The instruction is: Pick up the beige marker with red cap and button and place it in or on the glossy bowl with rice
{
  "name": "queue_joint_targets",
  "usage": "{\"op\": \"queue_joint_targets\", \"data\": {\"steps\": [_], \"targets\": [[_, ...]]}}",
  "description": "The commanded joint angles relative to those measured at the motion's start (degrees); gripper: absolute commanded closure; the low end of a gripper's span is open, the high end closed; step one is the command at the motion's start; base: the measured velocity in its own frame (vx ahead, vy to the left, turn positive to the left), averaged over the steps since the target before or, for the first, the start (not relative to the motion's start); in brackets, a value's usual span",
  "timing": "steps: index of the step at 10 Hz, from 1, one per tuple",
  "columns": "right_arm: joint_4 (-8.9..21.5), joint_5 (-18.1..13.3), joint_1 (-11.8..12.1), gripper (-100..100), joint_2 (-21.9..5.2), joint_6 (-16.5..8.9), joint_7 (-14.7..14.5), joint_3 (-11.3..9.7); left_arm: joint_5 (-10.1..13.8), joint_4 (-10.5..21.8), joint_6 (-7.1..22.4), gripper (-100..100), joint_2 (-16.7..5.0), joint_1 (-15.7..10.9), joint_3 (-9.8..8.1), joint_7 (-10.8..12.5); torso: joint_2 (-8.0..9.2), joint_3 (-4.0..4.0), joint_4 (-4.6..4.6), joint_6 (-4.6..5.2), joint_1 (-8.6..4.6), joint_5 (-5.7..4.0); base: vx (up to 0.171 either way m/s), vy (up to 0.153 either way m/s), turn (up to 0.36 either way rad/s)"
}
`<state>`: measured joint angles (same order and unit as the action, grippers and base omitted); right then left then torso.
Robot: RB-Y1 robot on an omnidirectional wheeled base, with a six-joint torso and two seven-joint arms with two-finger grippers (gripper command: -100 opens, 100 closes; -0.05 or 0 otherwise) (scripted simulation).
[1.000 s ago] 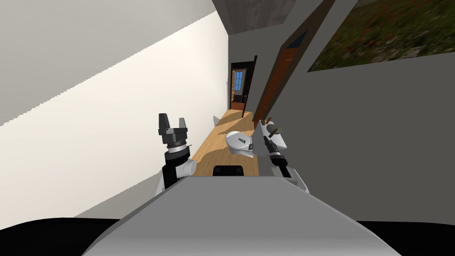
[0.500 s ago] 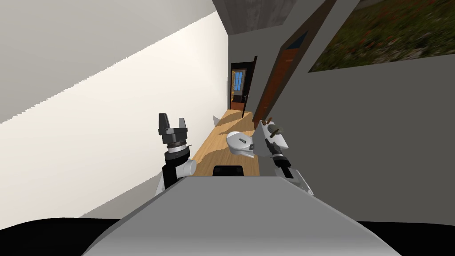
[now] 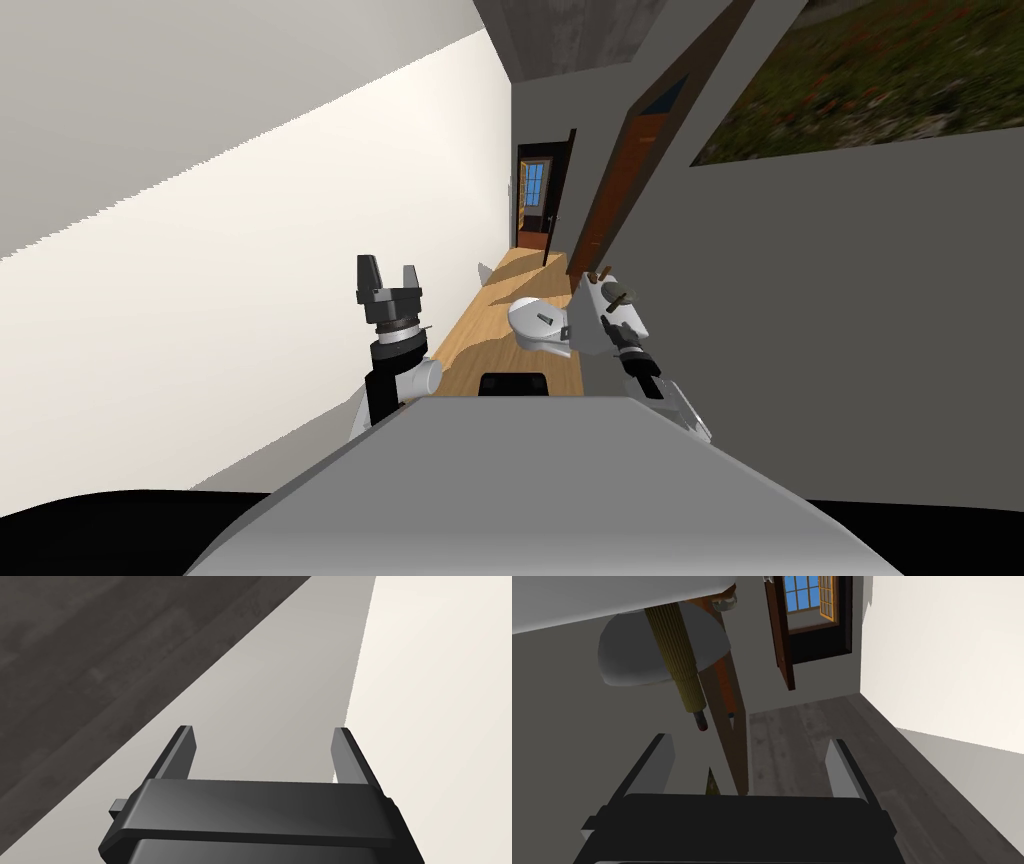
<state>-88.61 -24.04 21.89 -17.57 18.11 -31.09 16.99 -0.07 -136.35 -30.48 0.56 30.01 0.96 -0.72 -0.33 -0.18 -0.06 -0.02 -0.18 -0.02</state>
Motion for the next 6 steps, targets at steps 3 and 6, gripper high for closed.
{"op": "queue_joint_targets", "data": {"steps": [3,6], "targets": [[3.16,-4.46,-2.98,-100,-0.25,-1.11,-3.27,1.95,0.0,0.0,0.0,0,0.0,0.0,0.0,0.0,-0.12,-0.07,-0.03,0.0,-0.07,-0.02,0.113,-0.064,-0.03],[4.93,-7.73,-5.61,-100,-0.01,-1.96,-5.04,3.08,0.0,0.0,0.0,0,-0.01,0.0,-0.01,0.0,-0.17,-0.1,-0.04,0.0,-0.3,-0.07,0.12,-0.106,-0.033]]}}
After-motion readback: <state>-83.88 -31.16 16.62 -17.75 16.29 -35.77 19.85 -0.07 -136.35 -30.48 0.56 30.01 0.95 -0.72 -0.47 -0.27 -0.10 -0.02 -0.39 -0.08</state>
